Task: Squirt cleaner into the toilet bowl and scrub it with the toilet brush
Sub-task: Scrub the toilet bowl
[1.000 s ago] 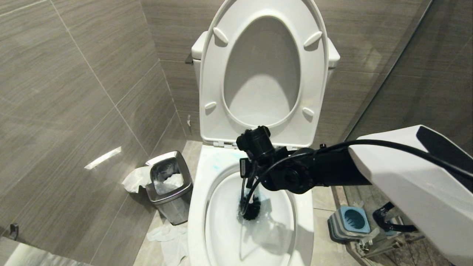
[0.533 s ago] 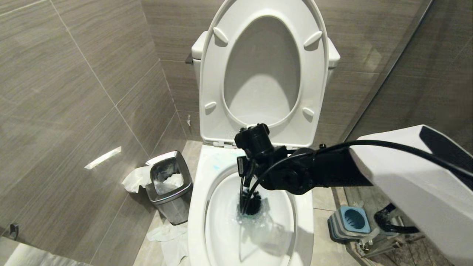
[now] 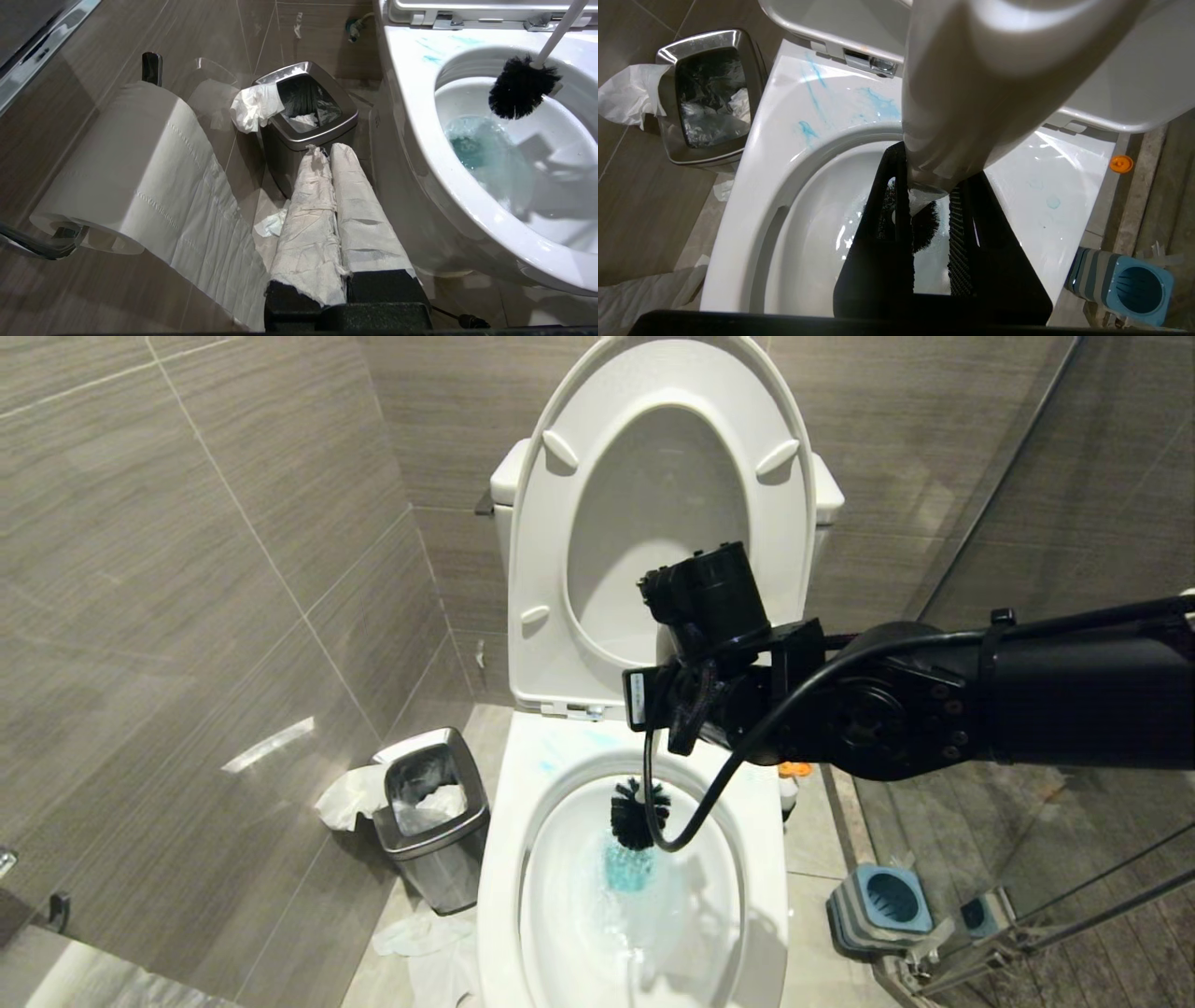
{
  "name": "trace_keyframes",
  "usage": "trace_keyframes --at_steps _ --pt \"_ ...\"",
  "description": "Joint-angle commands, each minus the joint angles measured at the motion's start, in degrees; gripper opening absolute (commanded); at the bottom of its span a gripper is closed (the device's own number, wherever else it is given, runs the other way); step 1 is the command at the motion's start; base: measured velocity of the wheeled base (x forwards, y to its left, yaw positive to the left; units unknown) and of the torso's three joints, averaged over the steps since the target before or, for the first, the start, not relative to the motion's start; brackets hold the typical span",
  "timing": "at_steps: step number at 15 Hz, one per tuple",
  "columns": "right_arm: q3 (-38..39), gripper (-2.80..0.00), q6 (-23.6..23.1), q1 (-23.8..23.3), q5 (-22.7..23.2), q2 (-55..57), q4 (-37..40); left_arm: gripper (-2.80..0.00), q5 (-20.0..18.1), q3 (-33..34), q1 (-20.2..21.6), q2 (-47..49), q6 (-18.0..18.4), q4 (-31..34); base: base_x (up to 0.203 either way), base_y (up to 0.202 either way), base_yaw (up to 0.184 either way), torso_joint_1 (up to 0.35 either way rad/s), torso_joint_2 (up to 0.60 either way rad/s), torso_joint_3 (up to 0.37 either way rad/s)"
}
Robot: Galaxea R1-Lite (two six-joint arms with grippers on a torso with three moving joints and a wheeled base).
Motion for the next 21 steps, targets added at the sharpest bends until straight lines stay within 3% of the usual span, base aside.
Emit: trace_keyframes --at_steps 1,6,12,16,21 --pt "-0.5 -2.8 0.8 0.0 -0.2 2.8 -0.3 -2.8 0.0 0.0 0.0 0.0 -0.1 0.1 0.0 0.0 0.0 0.002 0.0 0.035" --pt "-8.4 -2.8 0.8 -1.3 -0.2 13.9 -0.2 -2.8 0.0 0.0 -0.1 0.0 0.0 0.1 0.0 0.0 0.0 0.0 0.0 0.0" --pt "-11.8 -2.8 1.0 -1.4 0.2 22.2 -0.2 -2.8 -0.1 0.0 0.0 0.0 0.0 0.1 0.0 0.0 0.0 0.0 0.0 0.006" --pt "-11.3 -2.8 1.1 -1.2 0.2 20.3 -0.2 -2.8 0.1 0.0 0.0 0.0 0.2 0.0 0.0 0.0 0.0 0.004 0.0 0.154" --pt "-5.1 -2.8 3.0 -0.1 0.0 10.3 0.0 -2.8 0.0 0.0 0.0 0.0 0.2 0.2 0.0 0.0 0.0 0.004 0.0 0.159"
